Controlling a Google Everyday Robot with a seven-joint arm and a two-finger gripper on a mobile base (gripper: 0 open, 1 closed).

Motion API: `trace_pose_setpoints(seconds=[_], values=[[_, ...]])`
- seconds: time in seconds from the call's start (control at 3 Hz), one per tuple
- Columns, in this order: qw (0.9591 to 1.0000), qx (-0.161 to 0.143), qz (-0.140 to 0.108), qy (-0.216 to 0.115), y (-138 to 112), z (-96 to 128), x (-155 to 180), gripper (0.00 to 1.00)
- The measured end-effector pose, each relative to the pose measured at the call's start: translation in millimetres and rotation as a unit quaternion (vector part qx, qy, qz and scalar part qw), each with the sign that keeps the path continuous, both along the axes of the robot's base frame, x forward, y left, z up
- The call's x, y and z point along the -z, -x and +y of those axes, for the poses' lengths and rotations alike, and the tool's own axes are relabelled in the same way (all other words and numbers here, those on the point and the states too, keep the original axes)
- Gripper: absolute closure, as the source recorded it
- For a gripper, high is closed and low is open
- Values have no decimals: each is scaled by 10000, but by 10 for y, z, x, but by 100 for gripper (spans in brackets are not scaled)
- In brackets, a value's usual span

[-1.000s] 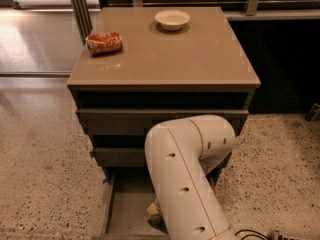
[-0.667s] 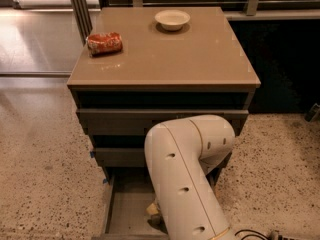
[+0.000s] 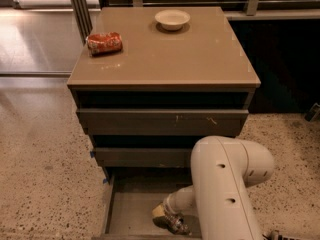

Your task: Place water bottle into bottom drawer

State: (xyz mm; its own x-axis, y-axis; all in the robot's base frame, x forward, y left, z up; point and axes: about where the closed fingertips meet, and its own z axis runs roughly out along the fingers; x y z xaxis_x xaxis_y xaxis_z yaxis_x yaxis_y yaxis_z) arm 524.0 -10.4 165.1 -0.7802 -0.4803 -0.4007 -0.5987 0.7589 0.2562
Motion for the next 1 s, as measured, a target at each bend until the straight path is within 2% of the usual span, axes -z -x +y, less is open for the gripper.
trace_pose_setpoints(seconds=[0.33, 0.67, 1.0], values=[[9998, 152, 55, -78, -34, -85, 7, 100], [9998, 152, 55, -79, -33, -85, 7, 100], [9980, 295, 134, -550, -10, -29, -25, 100]])
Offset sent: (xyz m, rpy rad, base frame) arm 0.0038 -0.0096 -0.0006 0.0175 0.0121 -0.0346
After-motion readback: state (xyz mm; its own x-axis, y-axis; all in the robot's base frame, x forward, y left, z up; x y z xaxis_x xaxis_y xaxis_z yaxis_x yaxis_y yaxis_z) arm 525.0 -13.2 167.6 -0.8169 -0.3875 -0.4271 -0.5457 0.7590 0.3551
